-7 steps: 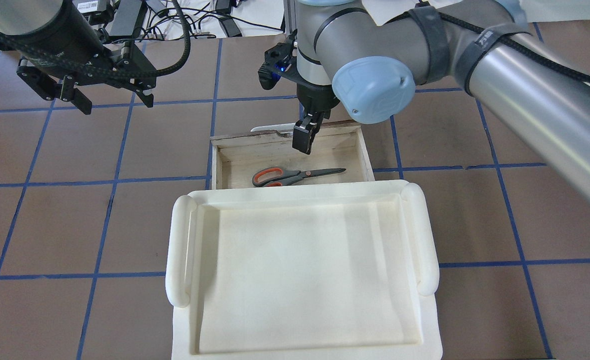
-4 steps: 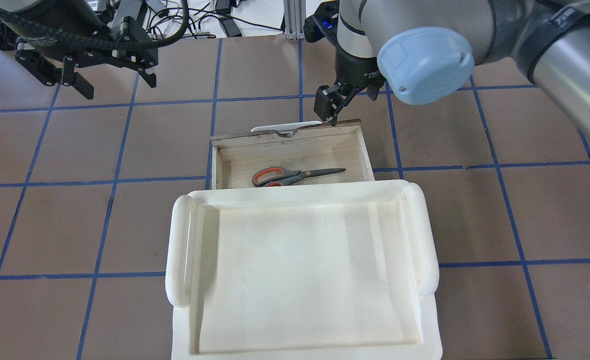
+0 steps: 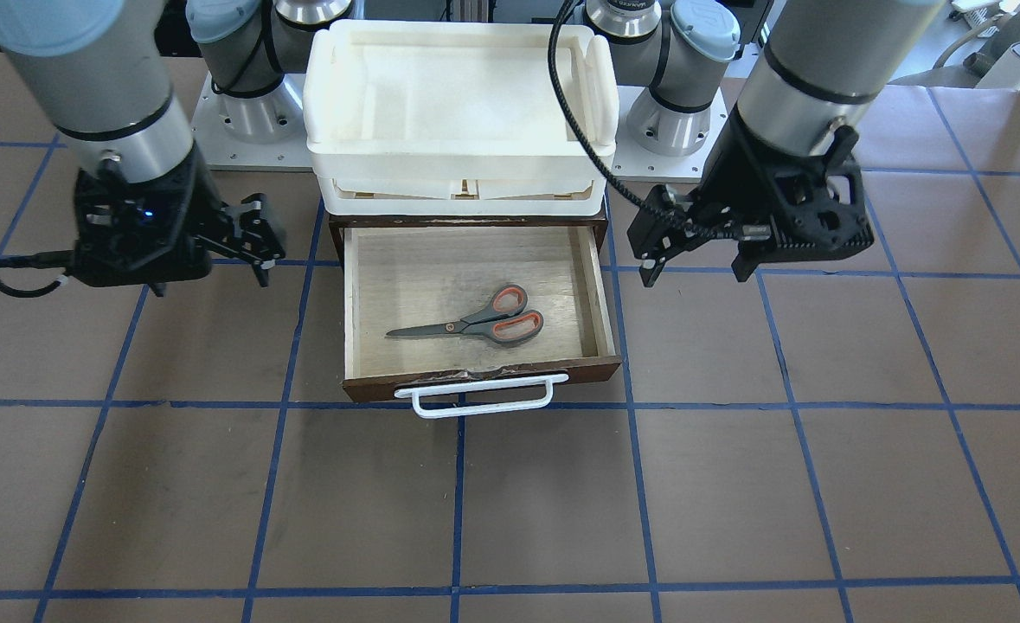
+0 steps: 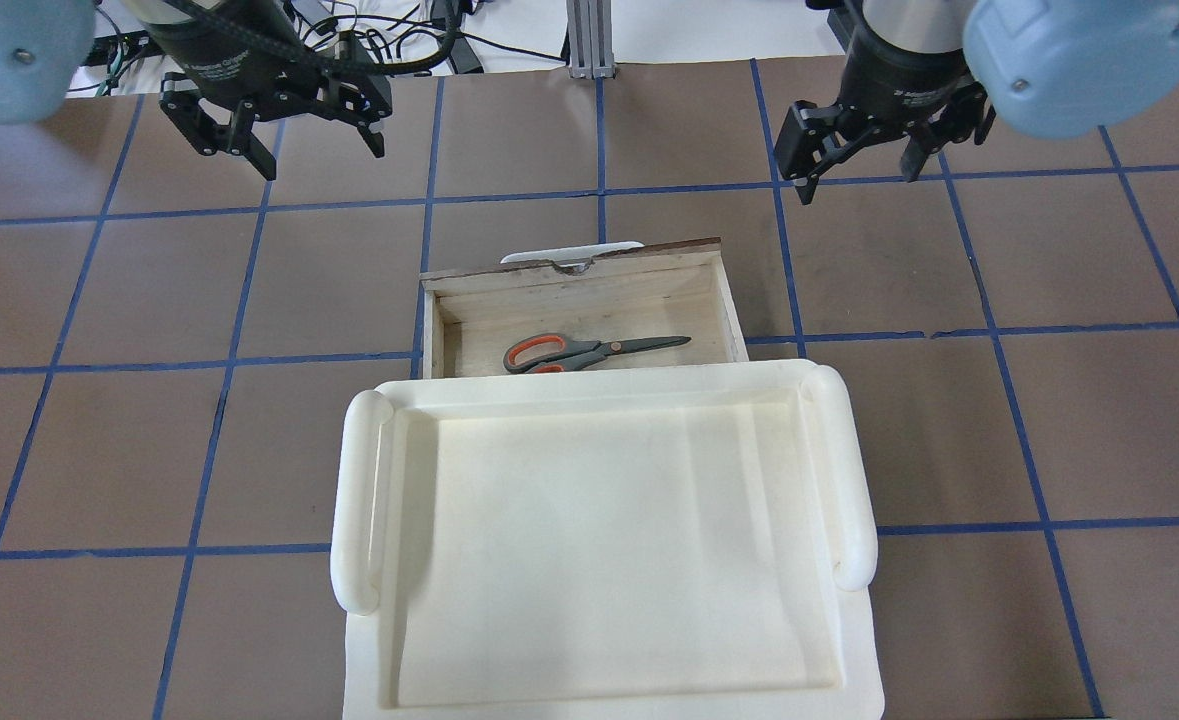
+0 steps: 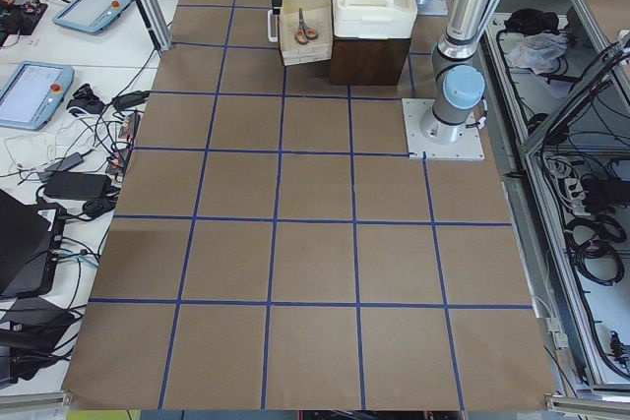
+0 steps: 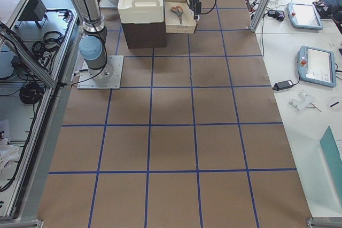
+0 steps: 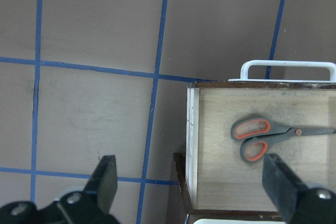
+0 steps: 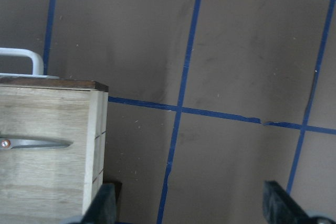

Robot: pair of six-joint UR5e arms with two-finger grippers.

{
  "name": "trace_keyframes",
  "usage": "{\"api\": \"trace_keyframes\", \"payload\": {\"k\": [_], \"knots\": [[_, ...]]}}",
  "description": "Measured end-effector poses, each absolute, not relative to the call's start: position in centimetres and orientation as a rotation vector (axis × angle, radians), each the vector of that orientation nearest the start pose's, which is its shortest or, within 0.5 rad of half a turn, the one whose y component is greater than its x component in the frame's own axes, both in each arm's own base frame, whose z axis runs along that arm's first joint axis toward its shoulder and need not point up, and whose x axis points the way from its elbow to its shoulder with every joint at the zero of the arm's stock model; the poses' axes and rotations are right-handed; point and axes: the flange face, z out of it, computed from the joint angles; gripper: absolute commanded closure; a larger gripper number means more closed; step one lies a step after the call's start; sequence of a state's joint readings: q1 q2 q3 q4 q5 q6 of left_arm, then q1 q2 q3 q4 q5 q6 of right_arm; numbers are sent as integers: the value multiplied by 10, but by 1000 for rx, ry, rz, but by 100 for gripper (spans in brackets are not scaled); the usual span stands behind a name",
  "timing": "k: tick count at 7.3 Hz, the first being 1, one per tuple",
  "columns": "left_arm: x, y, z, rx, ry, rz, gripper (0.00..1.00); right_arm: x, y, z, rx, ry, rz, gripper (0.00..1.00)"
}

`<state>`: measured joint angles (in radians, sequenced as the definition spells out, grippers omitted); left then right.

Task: Put scissors in drawer and close it
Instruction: 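Raise the right gripper away while the left arm swings toward the drawer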

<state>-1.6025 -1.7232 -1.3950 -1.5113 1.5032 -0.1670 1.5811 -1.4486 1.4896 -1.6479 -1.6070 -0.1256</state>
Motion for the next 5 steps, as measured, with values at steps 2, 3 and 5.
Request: {"api": "trace_keyframes", "payload": {"k": [2, 3, 5], "knots": [[-188, -599, 452, -244, 3213, -163, 0, 110, -546, 481, -127, 3177, -74, 0], [-211, -616, 420, -265, 3213, -169, 0, 109, -539, 490, -118, 3176, -95, 0], [-260, -637, 364, -257, 3183, -143, 0, 109, -517, 501, -113, 3177, -114, 0]]}}
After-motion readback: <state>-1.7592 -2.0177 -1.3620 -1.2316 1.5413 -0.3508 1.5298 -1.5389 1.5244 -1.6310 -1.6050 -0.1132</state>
